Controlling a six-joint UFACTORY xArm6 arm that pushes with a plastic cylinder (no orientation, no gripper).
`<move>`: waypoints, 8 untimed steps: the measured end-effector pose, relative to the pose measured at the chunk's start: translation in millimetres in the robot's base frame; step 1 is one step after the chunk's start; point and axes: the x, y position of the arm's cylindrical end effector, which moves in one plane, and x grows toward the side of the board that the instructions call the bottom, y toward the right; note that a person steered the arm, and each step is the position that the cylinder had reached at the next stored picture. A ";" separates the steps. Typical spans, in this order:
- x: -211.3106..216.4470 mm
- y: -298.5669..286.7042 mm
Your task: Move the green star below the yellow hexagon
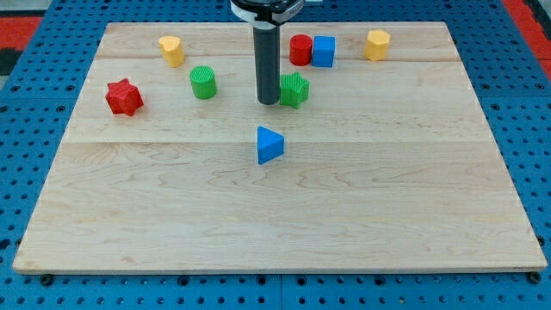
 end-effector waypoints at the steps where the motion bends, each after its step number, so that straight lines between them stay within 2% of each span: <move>1: -16.4 0.3; 5: -14.9 144.7; 6: -14.6 144.2; 8: -13.6 105.9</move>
